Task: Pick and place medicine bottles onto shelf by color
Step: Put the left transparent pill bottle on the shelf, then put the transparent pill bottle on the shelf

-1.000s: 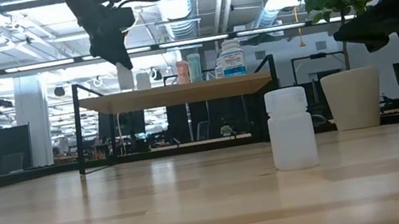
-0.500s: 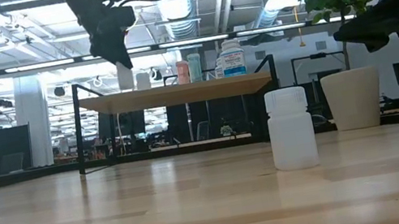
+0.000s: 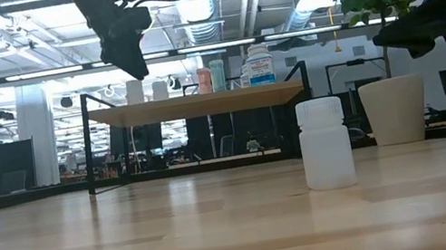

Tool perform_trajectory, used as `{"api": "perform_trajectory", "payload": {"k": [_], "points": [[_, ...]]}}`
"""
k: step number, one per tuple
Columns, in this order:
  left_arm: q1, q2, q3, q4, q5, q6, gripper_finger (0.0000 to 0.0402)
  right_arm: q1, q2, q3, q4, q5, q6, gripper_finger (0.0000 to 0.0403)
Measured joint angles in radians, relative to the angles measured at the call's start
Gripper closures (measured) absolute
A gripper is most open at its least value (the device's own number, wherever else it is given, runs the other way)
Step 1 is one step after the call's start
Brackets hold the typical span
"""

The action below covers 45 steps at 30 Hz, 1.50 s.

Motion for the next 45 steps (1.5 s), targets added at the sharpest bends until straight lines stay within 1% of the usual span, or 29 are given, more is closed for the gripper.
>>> {"api": "perform_trajectory", "payload": {"k": [3,7,9,12,14,16,18,20,27,31,34,37,40,45], "points": [[-0.001,0.000,0.000,0.015,0.012,0.008,0.0205,0.000,0.000,0.000,0.000,0.000,0.000,0.0280],[-0.015,0.001,0.041,0.030,0.078,0.001,0.0205,0.000,0.000,0.000,0.000,0.000,0.000,0.0280],[-0.037,0.000,0.073,0.029,0.143,-0.022,0.0205,0.000,0.000,0.000,0.000,0.000,0.000,0.0280],[-0.092,-0.002,0.101,0.021,0.306,-0.057,0.0205,0.000,0.000,0.000,0.000,0.000,0.000,0.0280],[-0.152,-0.003,0.105,0.027,0.404,-0.079,0.0205,0.000,0.000,0.000,0.000,0.000,0.000,0.0280],[-0.225,-0.001,0.104,0.029,0.435,-0.095,0.0205,0.000,0.000,0.000,0.000,0.000,0.000,0.0280],[-0.308,-0.001,0.099,0.050,0.415,-0.111,0.0205,0.000,0.000,0.000,0.000,0.000,0.000,0.0280],[-0.397,-0.001,0.084,0.099,0.370,-0.133,0.0205,0.000,0.000,0.000,0.000,0.000,0.000,0.0280],[-0.676,0.014,0.082,0.297,0.183,-0.212,0.0205,0.000,0.000,0.000,0.000,0.000,0.000,0.0280],[-0.788,0.052,0.084,0.409,0.168,-0.220,0.0205,0.000,0.000,0.000,0.000,0.000,0.000,0.0280],[-0.850,0.107,0.082,0.471,0.153,-0.222,0.0205,0.000,0.000,0.000,-0.002,0.000,0.000,0.0280],[-0.893,0.173,0.082,0.499,0.145,-0.204,0.0199,0.000,0.000,0.000,0.000,0.001,0.000,0.0280],[-0.913,0.252,0.082,0.515,0.135,-0.178,0.0181,0.000,0.000,0.000,0.000,0.001,0.000,0.0280],[-0.916,0.368,0.082,0.547,0.126,-0.172,0.0139,0.000,0.000,0.000,0.000,0.001,0.000,0.0280]]}}
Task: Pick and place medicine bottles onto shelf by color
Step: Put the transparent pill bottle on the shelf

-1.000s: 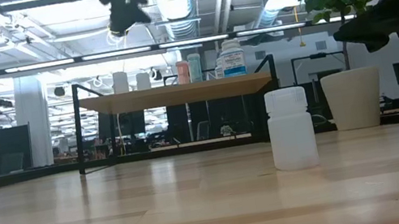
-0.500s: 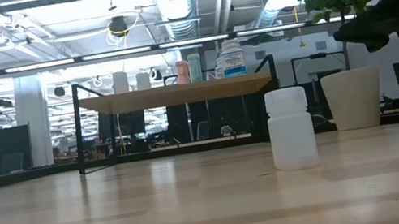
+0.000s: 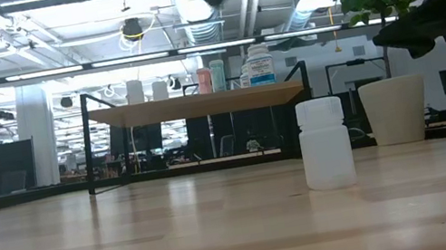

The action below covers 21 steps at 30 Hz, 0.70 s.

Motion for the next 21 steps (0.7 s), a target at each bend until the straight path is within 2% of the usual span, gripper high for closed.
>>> {"api": "perform_trajectory", "payload": {"k": [8,13,21], "points": [[0.000,0.138,0.000,0.098,-0.018,0.006,0.0092,0.000,0.000,0.000,0.000,0.000,0.000,0.0280],[0.000,0.187,0.001,0.134,-0.073,0.010,0.0088,0.000,0.000,0.000,0.000,0.000,0.000,0.0280],[0.000,0.276,0.000,0.175,-0.072,0.005,0.0087,0.000,0.000,0.000,0.000,0.000,0.000,0.0280]]}}
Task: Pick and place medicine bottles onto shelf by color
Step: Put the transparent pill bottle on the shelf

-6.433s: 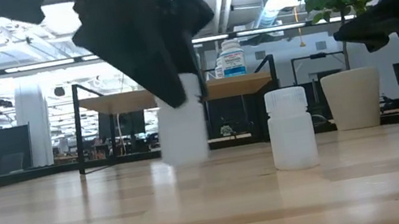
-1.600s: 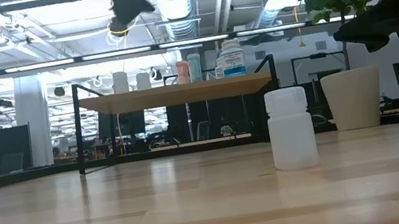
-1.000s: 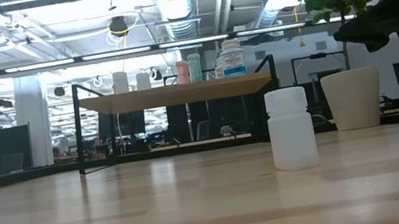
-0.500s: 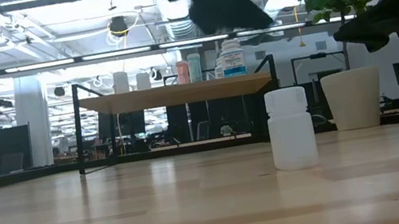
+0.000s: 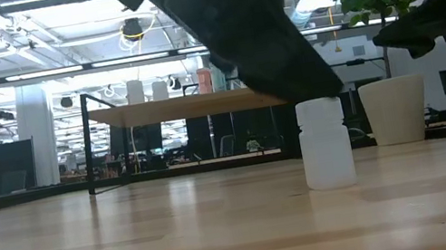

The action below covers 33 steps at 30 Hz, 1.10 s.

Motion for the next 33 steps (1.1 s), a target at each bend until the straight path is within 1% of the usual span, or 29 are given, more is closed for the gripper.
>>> {"api": "perform_trajectory", "payload": {"k": [7,10,12,20,28,33], "points": [[0.000,0.012,0.001,0.015,-0.002,-0.006,0.0088,0.000,0.000,0.000,0.000,0.000,0.000,0.0280],[0.000,0.012,0.000,0.011,-0.003,0.003,0.0096,0.000,0.000,0.000,0.000,0.000,0.000,0.0280],[0.000,0.012,0.001,-0.001,-0.005,0.010,0.0110,0.000,0.000,0.000,0.000,0.000,0.000,0.0280],[-0.003,0.012,0.000,-0.028,-0.007,0.007,0.0192,0.000,0.000,0.000,0.000,0.000,0.000,0.0280],[-0.003,0.012,0.000,0.005,-0.009,-0.011,0.0246,0.000,0.000,0.000,0.000,0.000,0.000,0.0280],[-0.003,-0.007,0.000,-0.017,0.001,-0.016,0.0283,0.000,0.000,0.000,0.000,0.000,0.000,0.0280]]}}
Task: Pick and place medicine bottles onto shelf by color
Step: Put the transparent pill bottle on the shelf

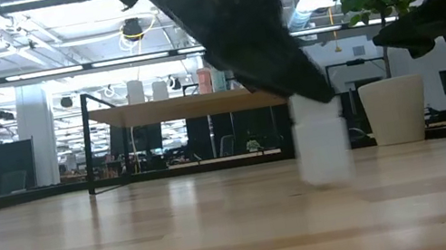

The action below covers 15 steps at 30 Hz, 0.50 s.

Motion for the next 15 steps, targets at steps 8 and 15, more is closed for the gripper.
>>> {"api": "perform_trajectory", "payload": {"k": [8,15], "points": [[0.000,-0.040,0.000,-0.105,0.010,-0.004,0.0285,0.000,0.000,0.000,0.000,0.000,0.000,0.0280],[0.019,-0.180,-0.001,-0.243,0.009,0.012,0.0291,0.000,0.000,0.000,0.000,0.000,0.000,0.0280]]}}
